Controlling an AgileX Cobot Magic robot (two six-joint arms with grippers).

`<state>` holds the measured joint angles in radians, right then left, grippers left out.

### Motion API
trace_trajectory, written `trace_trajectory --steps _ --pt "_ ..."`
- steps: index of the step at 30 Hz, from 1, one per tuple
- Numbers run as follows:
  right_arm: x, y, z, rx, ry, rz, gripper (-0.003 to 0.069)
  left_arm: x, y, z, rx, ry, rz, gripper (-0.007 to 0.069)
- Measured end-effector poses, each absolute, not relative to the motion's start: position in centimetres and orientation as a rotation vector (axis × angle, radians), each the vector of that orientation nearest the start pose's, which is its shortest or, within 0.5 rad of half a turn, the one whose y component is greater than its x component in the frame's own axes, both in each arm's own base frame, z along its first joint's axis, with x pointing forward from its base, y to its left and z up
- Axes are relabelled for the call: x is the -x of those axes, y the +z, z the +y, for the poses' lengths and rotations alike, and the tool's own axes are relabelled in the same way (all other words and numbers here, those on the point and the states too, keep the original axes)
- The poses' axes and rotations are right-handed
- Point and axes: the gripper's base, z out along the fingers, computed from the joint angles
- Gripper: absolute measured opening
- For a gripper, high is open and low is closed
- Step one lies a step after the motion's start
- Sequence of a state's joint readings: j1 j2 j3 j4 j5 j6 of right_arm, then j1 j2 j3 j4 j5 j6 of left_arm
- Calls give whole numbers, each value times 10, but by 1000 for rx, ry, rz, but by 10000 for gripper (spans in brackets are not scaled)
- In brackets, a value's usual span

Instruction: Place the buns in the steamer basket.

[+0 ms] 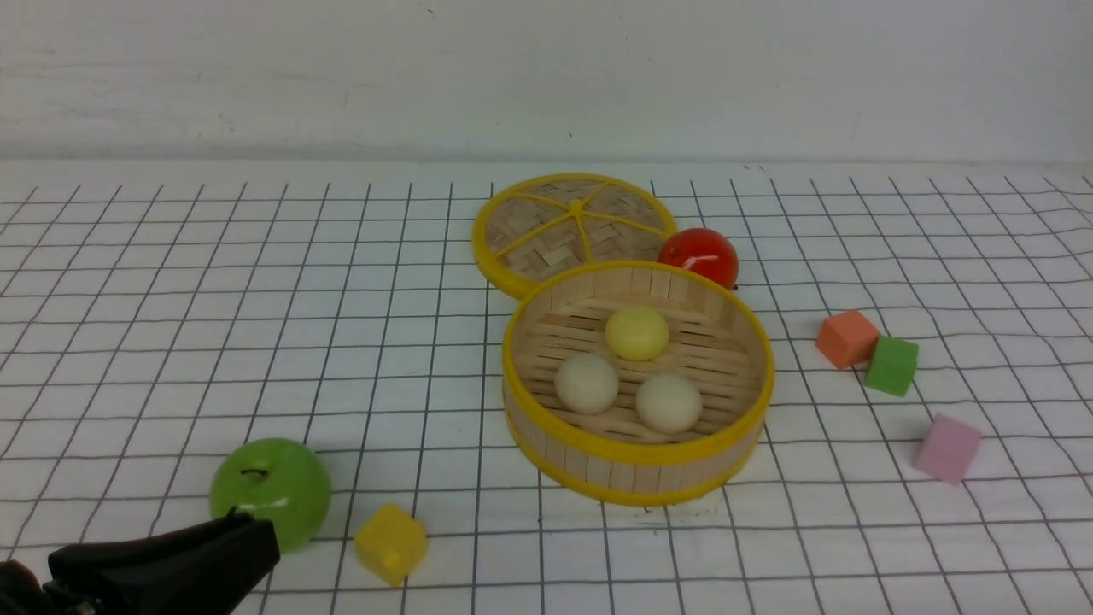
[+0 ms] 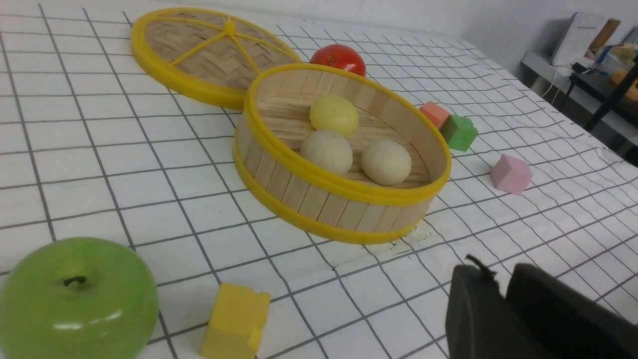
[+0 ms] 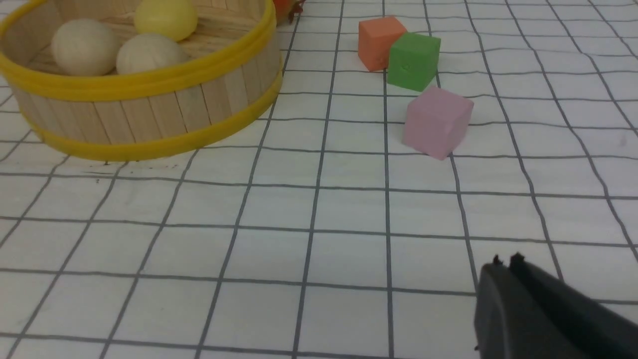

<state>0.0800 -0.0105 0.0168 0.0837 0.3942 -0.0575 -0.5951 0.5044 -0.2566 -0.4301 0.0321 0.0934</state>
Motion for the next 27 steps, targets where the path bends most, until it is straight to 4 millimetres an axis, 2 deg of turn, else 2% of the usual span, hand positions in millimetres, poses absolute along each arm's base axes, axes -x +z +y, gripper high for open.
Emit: trace_trajectory --steps 7,9,12,15,17,20,23,27 --pt "-51 173 7 78 99 1882 -8 -93 255 -61 -229 -659 1743 94" --pt "-51 173 7 78 99 1882 -6 -90 252 -55 -201 -638 1682 94" --pt "-51 173 7 78 99 1882 -1 -76 243 -33 -77 -577 1530 92" --pt "-51 173 7 78 99 1882 -1 -68 235 -23 -19 -542 1485 69" --pt "-52 173 7 78 99 1882 1 -59 218 -16 19 -472 1478 7" --pt "-51 173 7 77 99 1880 1 -56 199 -14 60 -420 1592 -13" --pt "-52 173 7 77 99 1879 2 -53 177 -11 182 -390 1812 -13" --pt "-52 173 7 77 99 1879 2 -52 169 -10 247 -400 1886 -13"
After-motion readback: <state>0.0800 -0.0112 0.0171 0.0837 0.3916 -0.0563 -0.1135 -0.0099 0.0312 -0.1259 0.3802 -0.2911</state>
